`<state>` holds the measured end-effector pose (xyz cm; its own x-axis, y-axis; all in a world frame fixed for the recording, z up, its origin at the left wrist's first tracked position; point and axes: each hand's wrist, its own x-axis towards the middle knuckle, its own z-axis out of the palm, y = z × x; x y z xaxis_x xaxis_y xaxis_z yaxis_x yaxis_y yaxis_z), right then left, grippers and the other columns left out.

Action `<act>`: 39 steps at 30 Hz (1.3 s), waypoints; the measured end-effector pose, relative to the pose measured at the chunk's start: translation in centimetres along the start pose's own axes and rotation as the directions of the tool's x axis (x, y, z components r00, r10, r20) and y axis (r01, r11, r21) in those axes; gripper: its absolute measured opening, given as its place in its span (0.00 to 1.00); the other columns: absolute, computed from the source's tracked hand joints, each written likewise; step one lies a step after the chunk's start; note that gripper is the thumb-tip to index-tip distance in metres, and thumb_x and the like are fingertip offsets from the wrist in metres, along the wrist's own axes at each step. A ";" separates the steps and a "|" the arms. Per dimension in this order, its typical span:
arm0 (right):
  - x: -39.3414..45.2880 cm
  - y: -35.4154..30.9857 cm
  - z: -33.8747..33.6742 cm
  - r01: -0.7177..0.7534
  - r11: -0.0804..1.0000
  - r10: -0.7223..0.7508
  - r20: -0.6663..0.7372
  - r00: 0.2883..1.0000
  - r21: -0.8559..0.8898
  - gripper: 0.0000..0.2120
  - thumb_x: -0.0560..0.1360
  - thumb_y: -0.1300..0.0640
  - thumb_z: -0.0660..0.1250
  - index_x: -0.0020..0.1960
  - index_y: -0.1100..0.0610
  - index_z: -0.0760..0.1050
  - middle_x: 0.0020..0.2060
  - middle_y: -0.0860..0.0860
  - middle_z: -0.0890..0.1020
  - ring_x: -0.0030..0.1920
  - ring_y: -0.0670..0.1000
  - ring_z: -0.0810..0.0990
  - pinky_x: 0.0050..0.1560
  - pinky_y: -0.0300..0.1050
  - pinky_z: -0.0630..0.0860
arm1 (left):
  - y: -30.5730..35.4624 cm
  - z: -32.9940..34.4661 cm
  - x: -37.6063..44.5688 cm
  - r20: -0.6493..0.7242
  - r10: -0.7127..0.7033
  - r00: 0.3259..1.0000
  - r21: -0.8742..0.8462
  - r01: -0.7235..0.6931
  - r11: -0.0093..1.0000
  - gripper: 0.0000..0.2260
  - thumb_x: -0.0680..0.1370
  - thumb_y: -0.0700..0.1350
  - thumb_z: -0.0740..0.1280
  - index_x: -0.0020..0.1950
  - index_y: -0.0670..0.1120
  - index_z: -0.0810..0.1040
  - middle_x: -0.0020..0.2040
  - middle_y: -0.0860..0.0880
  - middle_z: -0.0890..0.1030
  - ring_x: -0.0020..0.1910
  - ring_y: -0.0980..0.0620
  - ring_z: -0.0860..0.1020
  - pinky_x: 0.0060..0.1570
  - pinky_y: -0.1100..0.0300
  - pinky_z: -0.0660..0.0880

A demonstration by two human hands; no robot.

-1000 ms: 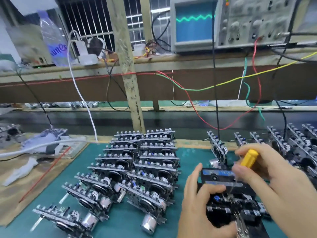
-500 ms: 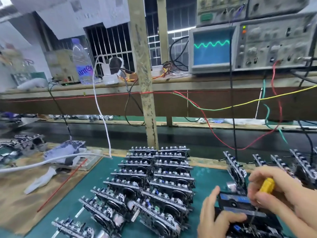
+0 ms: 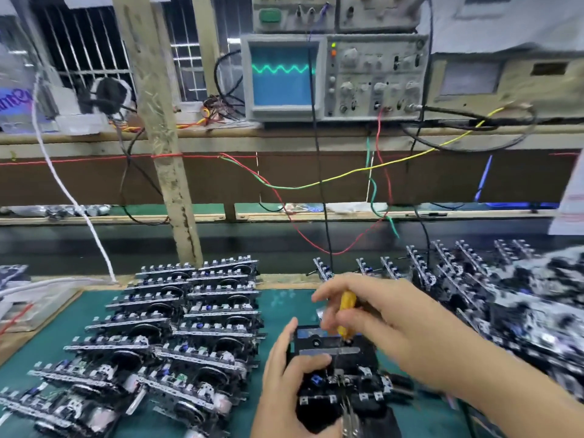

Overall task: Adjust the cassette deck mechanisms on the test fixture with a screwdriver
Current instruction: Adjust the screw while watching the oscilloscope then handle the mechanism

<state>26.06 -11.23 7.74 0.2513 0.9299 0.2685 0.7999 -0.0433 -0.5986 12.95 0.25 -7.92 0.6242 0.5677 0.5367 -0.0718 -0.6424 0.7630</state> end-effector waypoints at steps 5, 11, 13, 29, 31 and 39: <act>-0.2 0.1 1.0 -0.002 0.997 0.009 -0.096 0.995 0.078 0.09 0.84 0.53 0.62 0.56 0.40 0.78 0.49 0.38 0.80 0.51 0.42 0.79 0.52 0.34 0.73 | 0.0 0.5 0.0 -0.002 0.018 1.000 -0.012 -0.018 1.000 0.23 0.62 0.60 0.77 0.56 0.70 0.78 0.77 0.69 0.60 0.77 0.63 0.59 0.68 0.59 0.62; -0.7 0.4 3.4 0.062 0.998 -0.064 -0.381 0.922 -0.018 0.19 0.78 0.57 0.72 0.66 0.43 0.77 0.44 0.40 0.73 0.48 0.45 0.76 0.50 0.33 0.70 | -1.2 -2.4 1.7 0.478 -0.047 0.877 -0.056 0.084 0.995 0.28 0.71 0.71 0.70 0.60 0.88 0.54 0.79 0.63 0.41 0.81 0.53 0.43 0.80 0.53 0.50; -0.8 0.2 3.5 0.086 0.996 -0.090 -0.398 0.913 -0.029 0.17 0.75 0.56 0.74 0.62 0.45 0.79 0.43 0.41 0.77 0.46 0.45 0.78 0.49 0.33 0.72 | -0.8 -1.3 1.8 0.240 0.020 0.971 -0.070 -0.004 0.998 0.20 0.68 0.74 0.70 0.59 0.77 0.74 0.81 0.58 0.58 0.80 0.48 0.58 0.74 0.42 0.63; -0.6 0.1 4.6 0.038 0.996 -0.012 -0.291 0.957 0.081 0.05 0.78 0.52 0.70 0.45 0.52 0.81 0.45 0.43 0.74 0.43 0.45 0.76 0.43 0.33 0.68 | 2.0 -0.4 2.4 0.178 -0.297 0.938 -0.277 0.337 0.900 0.26 0.62 0.50 0.75 0.57 0.69 0.79 0.74 0.52 0.72 0.72 0.52 0.71 0.72 0.50 0.68; -0.7 0.2 4.6 0.017 0.992 0.018 -0.276 0.961 0.127 0.05 0.78 0.53 0.71 0.43 0.51 0.80 0.45 0.43 0.76 0.45 0.47 0.77 0.44 0.35 0.69 | 1.9 -0.5 2.0 0.137 -0.248 0.959 -0.284 0.278 0.917 0.29 0.57 0.56 0.73 0.59 0.69 0.78 0.75 0.54 0.71 0.73 0.53 0.70 0.71 0.50 0.69; -2.1 0.2 3.6 -0.005 0.929 0.160 -0.389 0.908 0.371 0.18 0.75 0.35 0.61 0.46 0.48 0.78 0.42 0.48 0.81 0.45 0.49 0.81 0.52 0.51 0.78 | 1.3 -0.9 1.0 0.090 -0.121 0.989 -0.146 0.133 0.980 0.25 0.70 0.43 0.80 0.53 0.71 0.79 0.75 0.76 0.54 0.78 0.58 0.60 0.74 0.47 0.64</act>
<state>23.71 -11.93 4.39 0.5674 0.6951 0.4414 0.5397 0.0910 -0.8369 12.81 0.49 -6.06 0.6960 0.5923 0.4059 -0.1005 -0.4793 0.8719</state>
